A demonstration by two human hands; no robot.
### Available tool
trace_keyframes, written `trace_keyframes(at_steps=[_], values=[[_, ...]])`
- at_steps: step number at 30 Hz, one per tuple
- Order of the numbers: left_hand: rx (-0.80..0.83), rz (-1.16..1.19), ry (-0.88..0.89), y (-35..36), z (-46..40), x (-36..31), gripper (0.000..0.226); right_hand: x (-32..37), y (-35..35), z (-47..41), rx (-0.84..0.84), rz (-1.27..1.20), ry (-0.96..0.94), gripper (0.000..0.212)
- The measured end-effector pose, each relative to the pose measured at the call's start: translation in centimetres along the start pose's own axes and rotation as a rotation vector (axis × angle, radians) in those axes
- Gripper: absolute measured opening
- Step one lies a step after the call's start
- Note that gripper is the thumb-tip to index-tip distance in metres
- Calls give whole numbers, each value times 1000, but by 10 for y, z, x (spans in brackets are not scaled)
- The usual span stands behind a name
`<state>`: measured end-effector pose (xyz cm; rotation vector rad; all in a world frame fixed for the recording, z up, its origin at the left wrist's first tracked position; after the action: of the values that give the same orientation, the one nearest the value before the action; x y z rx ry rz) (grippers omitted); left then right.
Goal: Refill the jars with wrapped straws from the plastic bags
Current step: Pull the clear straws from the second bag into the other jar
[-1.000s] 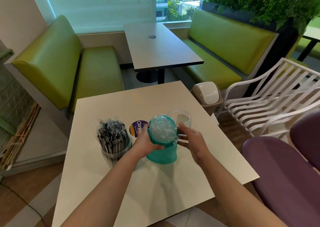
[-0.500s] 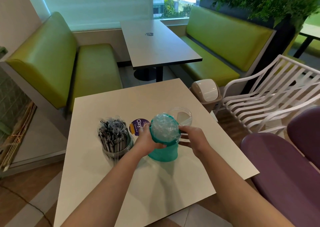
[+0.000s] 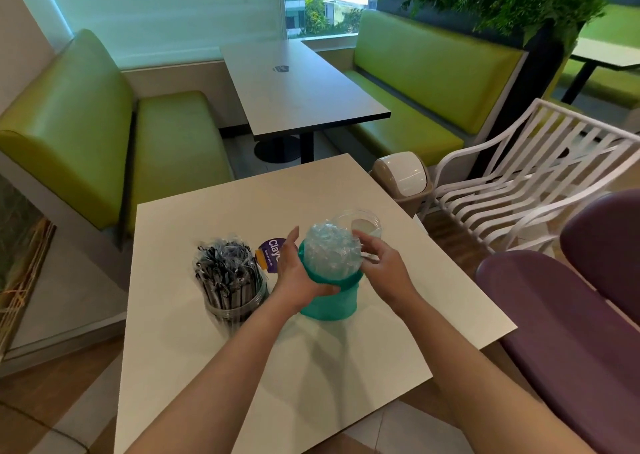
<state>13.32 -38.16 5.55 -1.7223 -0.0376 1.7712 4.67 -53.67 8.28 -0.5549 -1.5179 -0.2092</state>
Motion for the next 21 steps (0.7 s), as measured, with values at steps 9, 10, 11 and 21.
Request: trace_keyframes(at_steps=[9, 10, 11, 21], values=[[-16, 129, 81, 8, 3, -8, 129, -13, -4, -1, 185, 48, 33, 47], [-28, 131, 78, 7, 1, -7, 123, -13, -5, -3, 177, 68, 39, 42], [-44, 131, 67, 6, -1, -5, 116, -13, -6, -5, 172, 86, 40, 37], [-291, 209, -6, 5, 3, -5, 92, 1, -6, -31, 176, 72, 17, 24]])
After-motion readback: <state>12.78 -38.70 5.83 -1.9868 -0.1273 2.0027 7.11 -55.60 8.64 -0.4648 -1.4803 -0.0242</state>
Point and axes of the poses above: each hand's wrist, its own z-axis away from the middle knuckle, its own y-axis out of the palm, x = y × z, the point moved 5 cm from there along -z, towards the middle knuckle, and after that the axes turned 2 degrees about -y, right-handed, at the moved point
